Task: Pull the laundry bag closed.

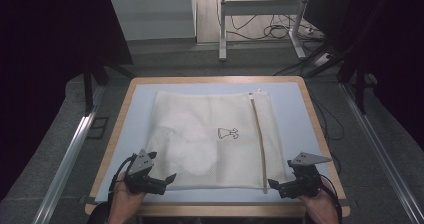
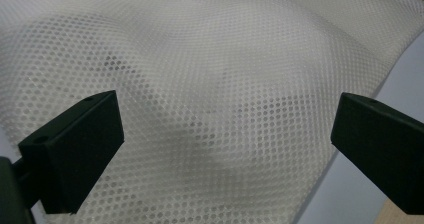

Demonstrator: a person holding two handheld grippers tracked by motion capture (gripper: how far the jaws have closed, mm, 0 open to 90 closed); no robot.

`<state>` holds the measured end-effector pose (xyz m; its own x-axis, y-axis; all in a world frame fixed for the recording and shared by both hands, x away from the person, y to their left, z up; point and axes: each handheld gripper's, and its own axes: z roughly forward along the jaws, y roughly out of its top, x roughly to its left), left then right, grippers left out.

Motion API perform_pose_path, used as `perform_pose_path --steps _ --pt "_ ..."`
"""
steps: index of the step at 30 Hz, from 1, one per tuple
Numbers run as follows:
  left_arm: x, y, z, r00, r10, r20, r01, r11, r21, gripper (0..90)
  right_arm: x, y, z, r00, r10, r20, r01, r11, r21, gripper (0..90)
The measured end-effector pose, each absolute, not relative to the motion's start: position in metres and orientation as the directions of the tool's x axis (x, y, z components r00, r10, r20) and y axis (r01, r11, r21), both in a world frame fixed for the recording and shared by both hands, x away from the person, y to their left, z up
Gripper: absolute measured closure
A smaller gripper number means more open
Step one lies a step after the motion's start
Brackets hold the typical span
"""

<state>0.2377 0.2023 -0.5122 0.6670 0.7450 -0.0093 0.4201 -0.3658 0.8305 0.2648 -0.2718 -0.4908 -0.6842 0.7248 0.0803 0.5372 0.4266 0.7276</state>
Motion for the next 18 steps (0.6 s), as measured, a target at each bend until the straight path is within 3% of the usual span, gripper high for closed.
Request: perform_pose_path --steps 18 --pt "0.2379 0.1976 -0.5145 0.675 0.738 0.019 0.421 -0.406 0.811 0.0 0.2637 -0.2653 -0.4937 -0.718 0.695 0.04 0.509 0.484 0.712 0.0"
